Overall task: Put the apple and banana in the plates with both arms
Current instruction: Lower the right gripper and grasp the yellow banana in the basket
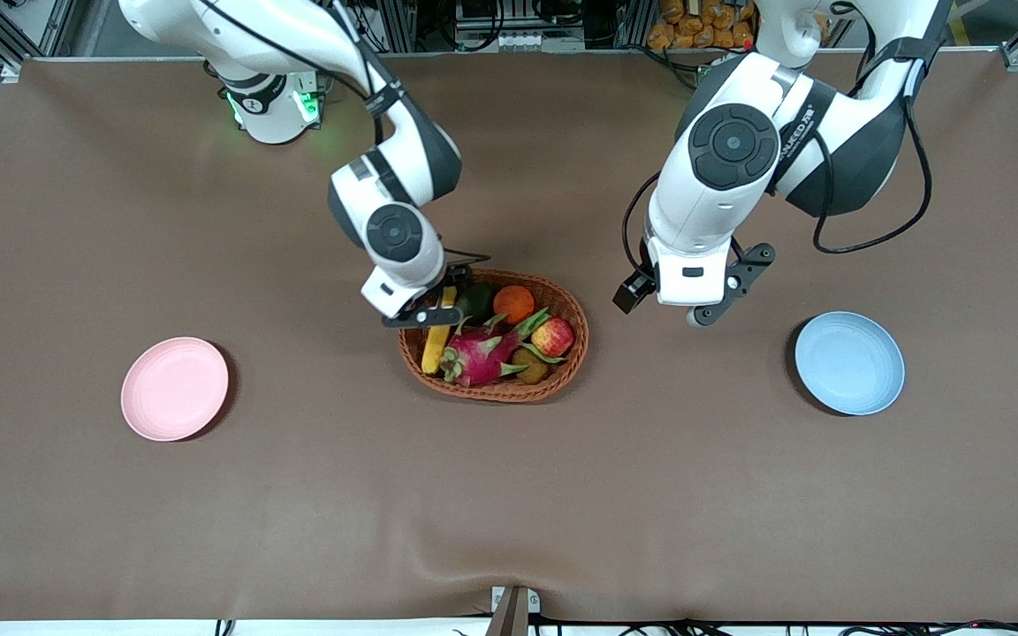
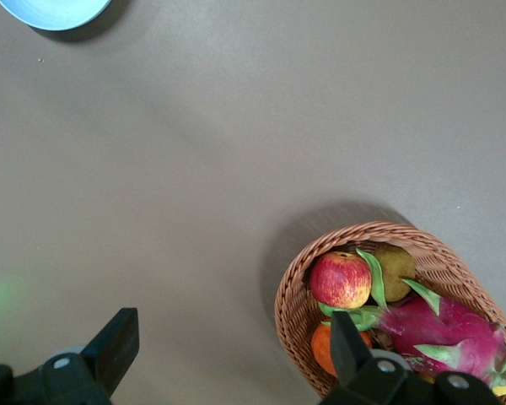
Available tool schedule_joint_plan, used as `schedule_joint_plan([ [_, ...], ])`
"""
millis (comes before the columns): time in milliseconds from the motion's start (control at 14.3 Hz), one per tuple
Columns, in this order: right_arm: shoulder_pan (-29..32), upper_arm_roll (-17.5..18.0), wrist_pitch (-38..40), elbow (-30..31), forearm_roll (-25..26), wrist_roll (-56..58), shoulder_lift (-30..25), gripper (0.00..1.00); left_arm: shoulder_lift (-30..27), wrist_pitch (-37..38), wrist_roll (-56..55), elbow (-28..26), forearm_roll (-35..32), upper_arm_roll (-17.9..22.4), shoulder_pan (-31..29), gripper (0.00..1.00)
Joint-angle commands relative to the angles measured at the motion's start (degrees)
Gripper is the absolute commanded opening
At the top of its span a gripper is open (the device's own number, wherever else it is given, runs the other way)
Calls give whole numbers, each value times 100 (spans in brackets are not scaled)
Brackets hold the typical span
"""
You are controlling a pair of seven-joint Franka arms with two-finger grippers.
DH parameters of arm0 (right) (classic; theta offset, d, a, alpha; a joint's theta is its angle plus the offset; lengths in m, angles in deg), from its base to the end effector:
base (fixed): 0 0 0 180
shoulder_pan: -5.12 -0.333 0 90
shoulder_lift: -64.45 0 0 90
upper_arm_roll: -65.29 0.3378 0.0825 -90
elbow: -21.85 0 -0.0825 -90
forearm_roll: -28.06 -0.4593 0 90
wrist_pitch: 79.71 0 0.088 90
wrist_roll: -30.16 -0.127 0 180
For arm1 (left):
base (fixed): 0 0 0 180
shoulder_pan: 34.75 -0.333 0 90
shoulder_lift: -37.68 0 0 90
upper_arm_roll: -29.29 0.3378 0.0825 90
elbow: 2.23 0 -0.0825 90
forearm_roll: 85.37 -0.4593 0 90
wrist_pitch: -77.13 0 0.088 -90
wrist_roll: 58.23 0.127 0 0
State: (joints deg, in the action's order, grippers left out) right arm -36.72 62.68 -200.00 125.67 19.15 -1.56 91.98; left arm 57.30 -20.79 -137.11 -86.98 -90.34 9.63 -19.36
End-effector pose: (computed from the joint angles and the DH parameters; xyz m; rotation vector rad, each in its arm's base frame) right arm 0.5283 0.4457 0.2121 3.0969 0.0662 -0.3370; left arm 0.6171 -0.3860 0.4653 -2.8567 -1.1447 0.1148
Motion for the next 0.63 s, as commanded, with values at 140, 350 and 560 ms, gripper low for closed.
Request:
schedule_joint_plan([
  [140, -167, -56, -100, 34, -67, -256, 33, 86, 51, -52, -102, 38, -119, -3, 70, 100],
  [350, -150, -64, -109, 34, -58, -274, 42, 60, 68, -52, -181, 38, -128, -3, 157, 100],
  [560, -132, -64, -117, 25, -32, -274, 121, 55, 138, -52, -260, 56, -136, -3, 202, 100],
])
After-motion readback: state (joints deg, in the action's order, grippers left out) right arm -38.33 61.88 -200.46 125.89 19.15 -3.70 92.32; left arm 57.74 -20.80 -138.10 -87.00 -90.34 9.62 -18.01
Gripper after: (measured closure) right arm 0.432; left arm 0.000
